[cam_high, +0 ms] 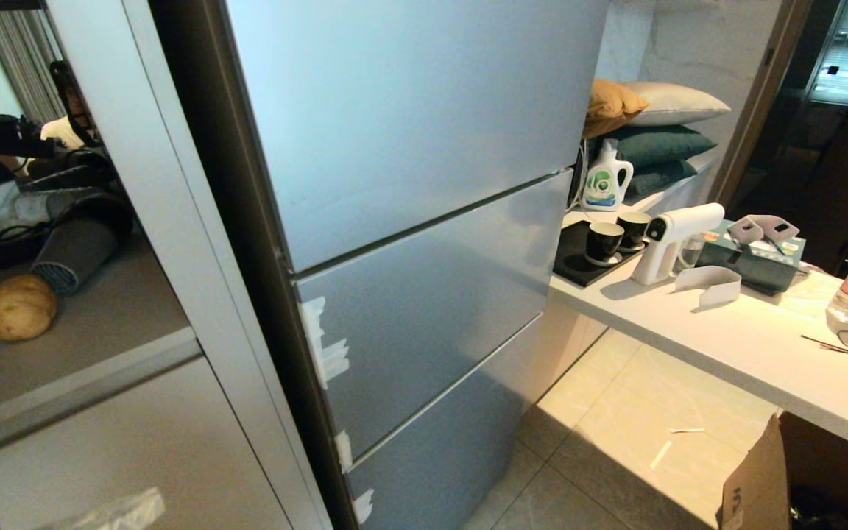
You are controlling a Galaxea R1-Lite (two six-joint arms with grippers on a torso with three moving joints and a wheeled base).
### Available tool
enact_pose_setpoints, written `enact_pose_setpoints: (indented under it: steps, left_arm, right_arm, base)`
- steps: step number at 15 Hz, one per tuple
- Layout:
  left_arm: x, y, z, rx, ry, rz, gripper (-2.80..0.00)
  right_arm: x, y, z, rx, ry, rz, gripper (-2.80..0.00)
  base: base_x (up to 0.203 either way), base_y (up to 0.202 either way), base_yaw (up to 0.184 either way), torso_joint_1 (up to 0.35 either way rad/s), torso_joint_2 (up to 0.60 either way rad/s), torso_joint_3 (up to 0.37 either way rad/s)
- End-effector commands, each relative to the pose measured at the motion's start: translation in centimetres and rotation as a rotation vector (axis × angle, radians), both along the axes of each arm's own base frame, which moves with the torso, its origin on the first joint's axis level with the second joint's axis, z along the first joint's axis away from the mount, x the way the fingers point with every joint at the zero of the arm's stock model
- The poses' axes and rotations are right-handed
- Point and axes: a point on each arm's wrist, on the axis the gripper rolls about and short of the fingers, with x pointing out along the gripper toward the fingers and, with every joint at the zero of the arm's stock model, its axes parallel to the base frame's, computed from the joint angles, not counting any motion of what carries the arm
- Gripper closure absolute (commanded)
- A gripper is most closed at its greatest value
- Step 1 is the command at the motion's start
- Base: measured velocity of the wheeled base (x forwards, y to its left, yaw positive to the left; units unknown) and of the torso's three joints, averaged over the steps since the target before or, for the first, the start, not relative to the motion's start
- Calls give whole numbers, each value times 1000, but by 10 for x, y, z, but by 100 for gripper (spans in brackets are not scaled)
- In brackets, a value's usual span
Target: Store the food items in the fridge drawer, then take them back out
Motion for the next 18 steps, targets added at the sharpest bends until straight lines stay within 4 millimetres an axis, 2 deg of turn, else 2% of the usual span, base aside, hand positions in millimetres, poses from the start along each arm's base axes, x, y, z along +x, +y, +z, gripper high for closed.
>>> enact_pose_setpoints:
  steps: [1,3,7,11,18]
  left_arm:
    - [46,-4,-9,36,62,37,0]
    - [60,-23,-8,90,25,50,0]
    - [102,-54,-10,108,-103,218,0]
    - [128,-65,-15,77,-201,315,0]
    - [151,-73,-9,51,-261,366,0]
  right_arm:
    - [0,0,0,1,1,0,0]
    - [0,0,0,1,1,0,0]
    - [0,0,0,13,1,0,0]
    - [0,0,0,13,1,-2,0]
    - [0,0,0,13,0,-1,0]
  base:
    - [0,0,0,0,0,0]
    - [0,0,0,0,0,0]
    - [0,0,0,0,0,0]
    - [0,0,0,0,0,0]
    - [0,0,0,0,0,0]
